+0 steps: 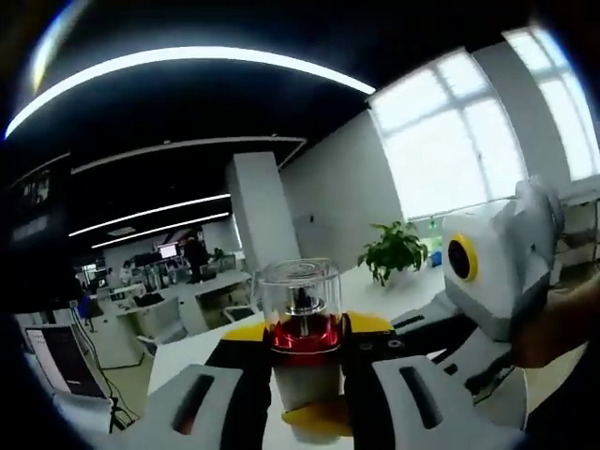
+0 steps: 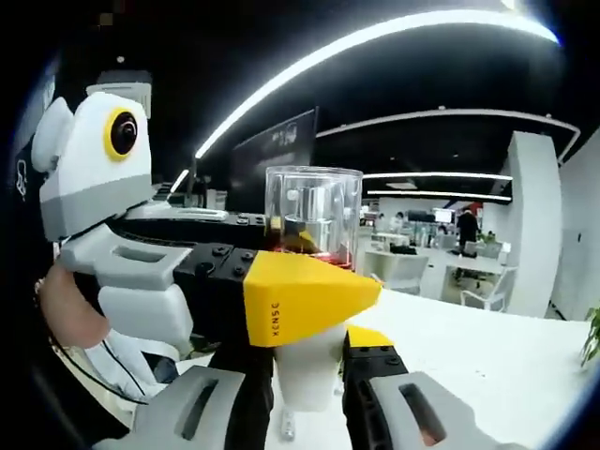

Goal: Arrange the skincare products in the storage area until every visible bottle or jar stands upright without overlapping.

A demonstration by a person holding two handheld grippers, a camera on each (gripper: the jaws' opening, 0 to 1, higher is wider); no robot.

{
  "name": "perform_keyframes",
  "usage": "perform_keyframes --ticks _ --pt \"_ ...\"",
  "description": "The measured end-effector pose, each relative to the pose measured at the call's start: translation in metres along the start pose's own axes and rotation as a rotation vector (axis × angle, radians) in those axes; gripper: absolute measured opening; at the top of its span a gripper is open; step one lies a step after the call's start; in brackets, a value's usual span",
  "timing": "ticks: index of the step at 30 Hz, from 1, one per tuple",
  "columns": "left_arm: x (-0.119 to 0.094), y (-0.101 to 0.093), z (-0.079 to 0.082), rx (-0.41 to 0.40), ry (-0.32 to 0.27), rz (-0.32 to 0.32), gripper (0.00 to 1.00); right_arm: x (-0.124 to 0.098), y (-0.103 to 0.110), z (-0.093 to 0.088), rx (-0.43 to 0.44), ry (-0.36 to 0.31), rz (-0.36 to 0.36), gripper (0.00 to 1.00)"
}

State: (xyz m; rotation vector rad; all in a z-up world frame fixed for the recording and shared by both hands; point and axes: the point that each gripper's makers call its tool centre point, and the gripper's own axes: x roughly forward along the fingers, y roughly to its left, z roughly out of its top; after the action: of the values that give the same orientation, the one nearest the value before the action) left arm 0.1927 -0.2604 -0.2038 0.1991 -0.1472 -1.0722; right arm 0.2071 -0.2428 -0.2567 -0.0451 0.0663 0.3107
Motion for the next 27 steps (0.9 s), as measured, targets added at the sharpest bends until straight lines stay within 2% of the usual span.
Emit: perform_keyframes --ticks 3,4,7,9,13,18,21,22,24,25,26,27 --pt "0.001 -0.003 0.003 0.019 -0.02 -0.012 0.26 -0.003 -0.001 0.003 0.052 -0.028 0.018 0.18" --pt "0.002 -0.006 0.003 0.057 -0.019 -0.029 0.26 -0.004 -0.002 0.001 0.081 -0.032 0.024 0.18" --pt "0.003 -0.01 0.001 0.061 -0.022 -0.066 0.26 -0.009 0.001 -0.001 0.127 -0.04 0.056 0.18" --pt "0.001 -0.012 -0.001 0.037 -0.03 -0.096 0.26 -0.013 0.001 -0.003 0.133 -0.048 0.077 0.18" --pt "-0.001 -0.02 -0.007 0.04 -0.034 -0.175 0.27 -0.019 0.0 -0.009 0.137 -0.045 0.125 0.18" --pt "-0.005 -0.027 -0.015 0.036 -0.024 -0.242 0.28 -0.028 0.002 -0.018 0.09 -0.029 0.194 0.18" --pt "-0.009 -0.031 -0.019 -0.044 -0.026 -0.298 0.29 -0.032 0.003 -0.02 0.049 -0.031 0.237 0.18" --pt "-0.01 -0.032 -0.019 -0.058 -0.027 -0.313 0.29 -0.034 0.004 -0.021 0.027 -0.032 0.263 0.18" --pt "-0.01 -0.046 -0.017 -0.08 -0.028 -0.355 0.31 -0.038 0.012 -0.02 -0.022 -0.04 0.332 0.18" --pt "-0.006 -0.054 -0.012 -0.12 -0.028 -0.376 0.31 -0.04 0.015 -0.02 -0.041 -0.038 0.358 0.18" --pt "-0.009 -0.062 -0.013 -0.16 -0.019 -0.431 0.31 -0.042 0.02 -0.02 -0.052 -0.036 0.396 0.18" --pt "-0.011 -0.059 -0.016 -0.161 -0.02 -0.464 0.32 -0.044 0.025 -0.02 -0.057 -0.037 0.431 0.18"
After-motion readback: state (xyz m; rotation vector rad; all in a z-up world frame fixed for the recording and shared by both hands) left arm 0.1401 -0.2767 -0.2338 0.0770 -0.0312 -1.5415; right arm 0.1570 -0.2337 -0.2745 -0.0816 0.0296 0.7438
